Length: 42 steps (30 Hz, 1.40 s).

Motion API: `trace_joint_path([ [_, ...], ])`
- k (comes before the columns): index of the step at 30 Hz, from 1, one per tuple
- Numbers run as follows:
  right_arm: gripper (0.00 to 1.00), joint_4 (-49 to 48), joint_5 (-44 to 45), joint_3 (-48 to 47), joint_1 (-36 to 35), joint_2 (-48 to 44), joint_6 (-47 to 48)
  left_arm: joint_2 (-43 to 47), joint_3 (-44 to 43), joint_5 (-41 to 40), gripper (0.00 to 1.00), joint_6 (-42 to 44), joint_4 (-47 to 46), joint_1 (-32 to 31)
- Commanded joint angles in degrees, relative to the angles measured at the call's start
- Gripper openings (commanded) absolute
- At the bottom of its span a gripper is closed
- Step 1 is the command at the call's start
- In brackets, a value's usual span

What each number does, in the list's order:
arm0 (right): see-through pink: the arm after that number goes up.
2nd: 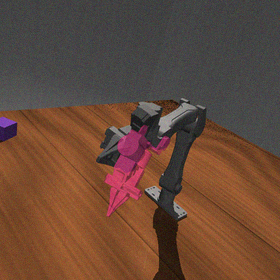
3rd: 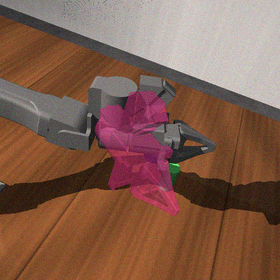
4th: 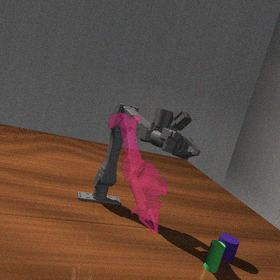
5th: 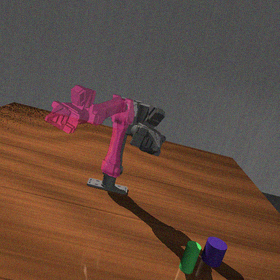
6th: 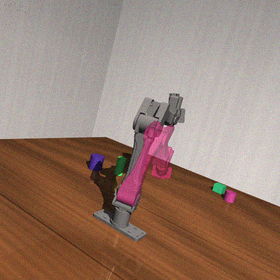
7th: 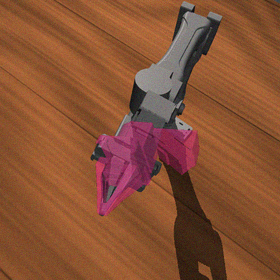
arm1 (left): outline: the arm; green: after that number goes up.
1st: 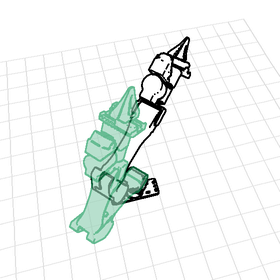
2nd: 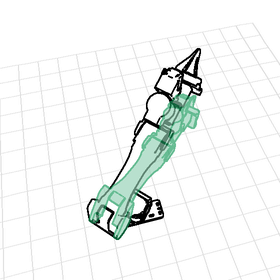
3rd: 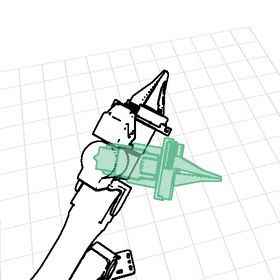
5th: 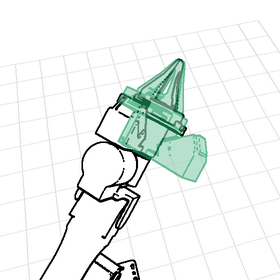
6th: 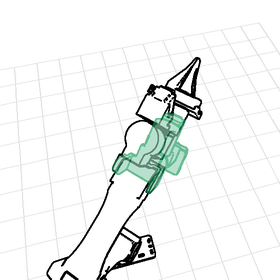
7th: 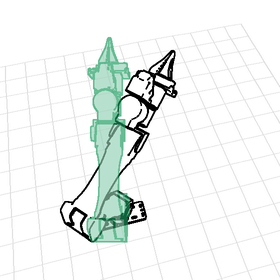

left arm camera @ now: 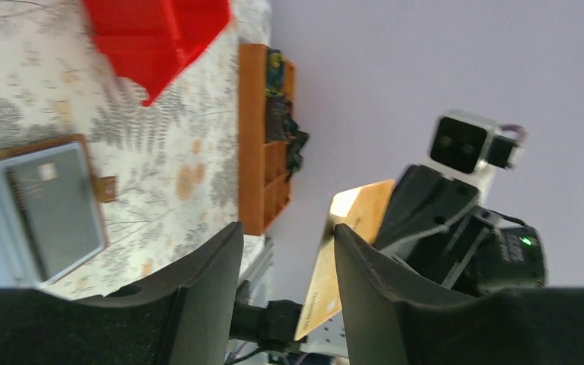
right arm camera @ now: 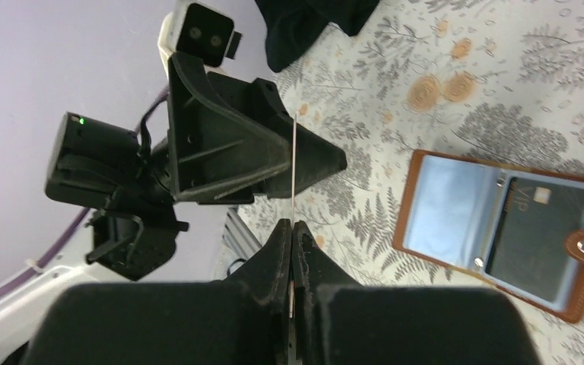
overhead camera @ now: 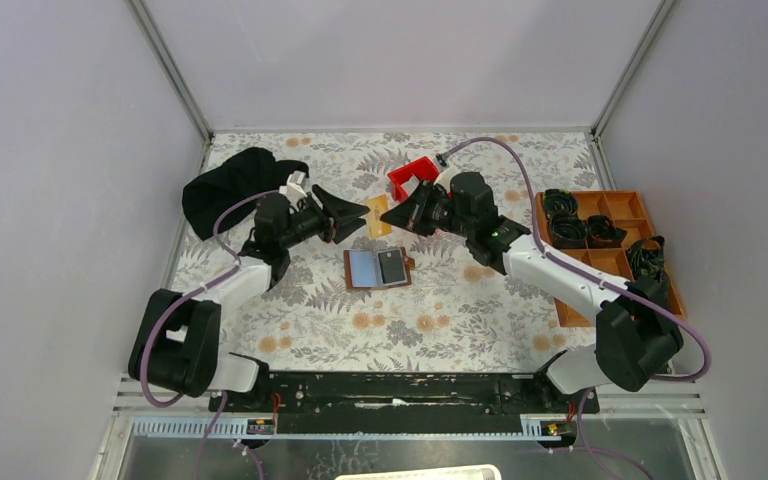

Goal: Put the credit cards into the card holder
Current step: Pick up the credit card from the storage box, then insert the credit card into the card holder.

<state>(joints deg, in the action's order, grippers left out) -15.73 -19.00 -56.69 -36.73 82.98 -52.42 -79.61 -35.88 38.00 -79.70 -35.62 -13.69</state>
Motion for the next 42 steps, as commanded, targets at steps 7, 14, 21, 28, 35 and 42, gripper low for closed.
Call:
trace_joint_path([
  [7, 0.0, 18.0, 4.1, -3.8, 0.3, -4.5, 12.8, 4.4, -1.9, -13.0, 0.46, 15.4, 27.4, 0.5],
  [14, 0.0, 26.3, 7.5, -7.7, -1.5, -0.7, 18.7, 5.3, -1.0, -15.7, 0.25, 18.7, 32.9, 0.3],
  [21, 0.0, 32.3, 14.4, -12.1, -5.8, 4.8, 24.0, 4.7, -1.2, -17.3, 0.14, 21.3, 36.1, -1.3],
  [28, 0.0, 34.0, 19.6, -13.6, -8.8, 8.3, 27.0, 3.7, -1.6, -20.3, 0.07, 23.8, 38.7, -4.5],
  [35, 0.0, 33.5, 22.7, -13.5, -10.2, 11.2, 28.7, 2.2, -1.1, -21.3, 0.03, 24.5, 39.1, -6.7],
  [42, 0.0, 32.9, 24.4, -13.6, -10.5, 14.5, 29.7, 0.2, -0.8, -22.3, 0.0, 25.3, 39.6, -8.5],
])
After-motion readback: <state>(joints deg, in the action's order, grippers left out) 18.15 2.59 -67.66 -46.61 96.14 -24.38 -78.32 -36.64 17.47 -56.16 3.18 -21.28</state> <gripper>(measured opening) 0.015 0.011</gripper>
